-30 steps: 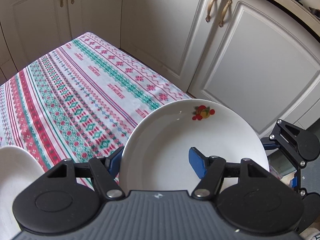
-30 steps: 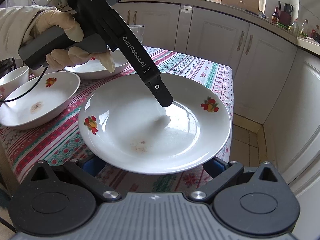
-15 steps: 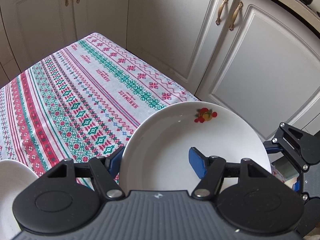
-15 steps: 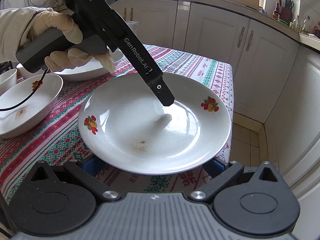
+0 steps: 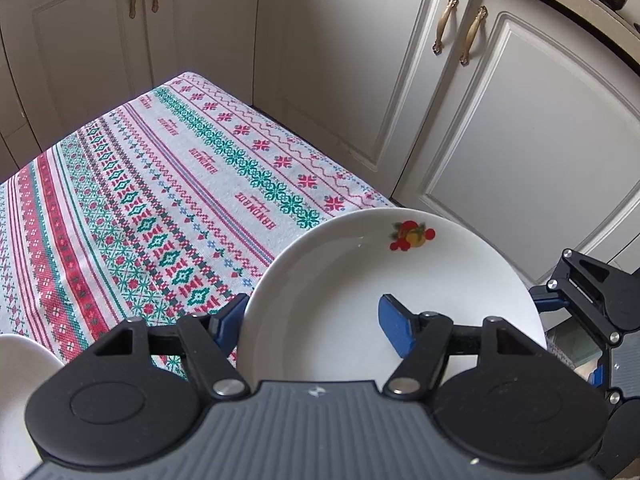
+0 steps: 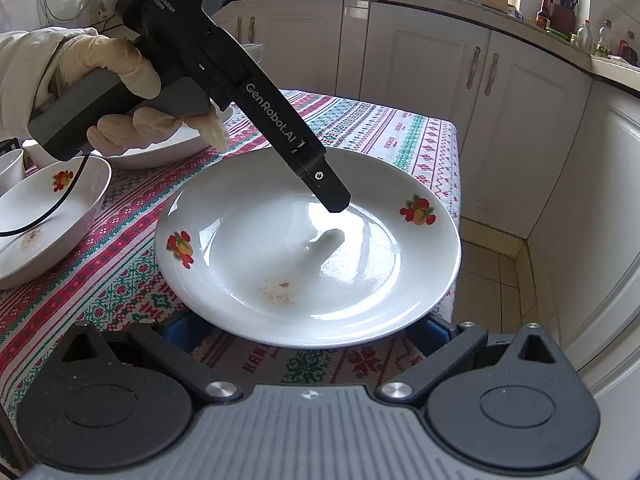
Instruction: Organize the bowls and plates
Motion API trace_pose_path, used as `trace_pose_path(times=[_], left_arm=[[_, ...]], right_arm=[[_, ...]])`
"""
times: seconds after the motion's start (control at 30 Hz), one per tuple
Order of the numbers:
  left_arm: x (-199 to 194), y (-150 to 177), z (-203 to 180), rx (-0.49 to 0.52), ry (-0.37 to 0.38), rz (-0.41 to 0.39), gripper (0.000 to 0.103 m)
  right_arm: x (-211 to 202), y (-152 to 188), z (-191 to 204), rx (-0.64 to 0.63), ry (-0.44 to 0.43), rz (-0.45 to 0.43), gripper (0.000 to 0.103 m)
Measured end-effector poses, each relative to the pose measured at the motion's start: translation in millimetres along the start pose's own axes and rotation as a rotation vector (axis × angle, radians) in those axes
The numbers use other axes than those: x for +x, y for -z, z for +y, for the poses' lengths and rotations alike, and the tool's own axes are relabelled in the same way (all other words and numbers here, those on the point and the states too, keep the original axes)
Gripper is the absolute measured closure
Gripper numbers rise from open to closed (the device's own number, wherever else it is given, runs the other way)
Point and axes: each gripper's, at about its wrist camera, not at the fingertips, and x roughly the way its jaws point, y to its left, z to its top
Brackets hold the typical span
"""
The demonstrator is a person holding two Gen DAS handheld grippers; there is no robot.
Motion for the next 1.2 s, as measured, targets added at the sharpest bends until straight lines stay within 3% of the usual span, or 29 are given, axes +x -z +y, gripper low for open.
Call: trace_pose_path(times=[0.3,0.6,0.93,1.2], left_arm=[[-33,8,-8,0.017,-0.053,-0.05,0.025],[-103,39,-29,0.034,-0.155,-0.194,0.016],[-164,118,-57,0.014,-0.28,-0.267,0.013],[-186,187,-80,-0.011,-0.37,-0.286,0.013]], right_arm=[[-20,4,5,0.015,0.021,-0.019,0.0],[-61,13,29,-0.008,0.027,-0.065,0.0],[-80,18,64,-0.042,-0.008,-0.121,0.0],[-85,19,88,-0.051,-0.017,-0.152,0.0]])
